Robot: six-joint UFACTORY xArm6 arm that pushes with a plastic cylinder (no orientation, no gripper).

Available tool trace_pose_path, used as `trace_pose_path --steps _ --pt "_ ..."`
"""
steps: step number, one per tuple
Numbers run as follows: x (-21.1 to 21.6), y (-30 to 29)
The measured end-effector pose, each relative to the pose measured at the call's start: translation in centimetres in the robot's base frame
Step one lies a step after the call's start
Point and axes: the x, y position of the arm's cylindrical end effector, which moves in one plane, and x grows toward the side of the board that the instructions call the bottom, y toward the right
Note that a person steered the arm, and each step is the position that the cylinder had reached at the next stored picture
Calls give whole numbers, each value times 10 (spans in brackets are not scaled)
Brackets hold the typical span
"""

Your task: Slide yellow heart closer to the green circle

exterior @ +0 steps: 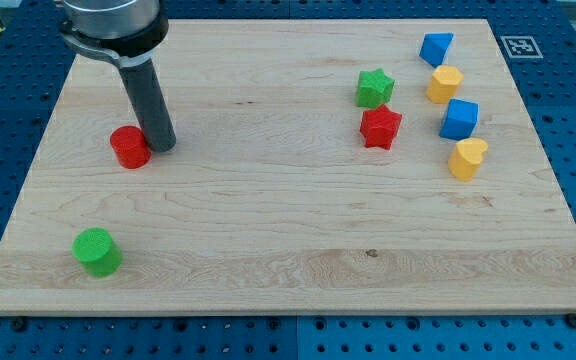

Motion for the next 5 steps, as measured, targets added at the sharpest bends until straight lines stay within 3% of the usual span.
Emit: trace_pose_path --steps 2,5 --pt "71 120" --pt "78 382"
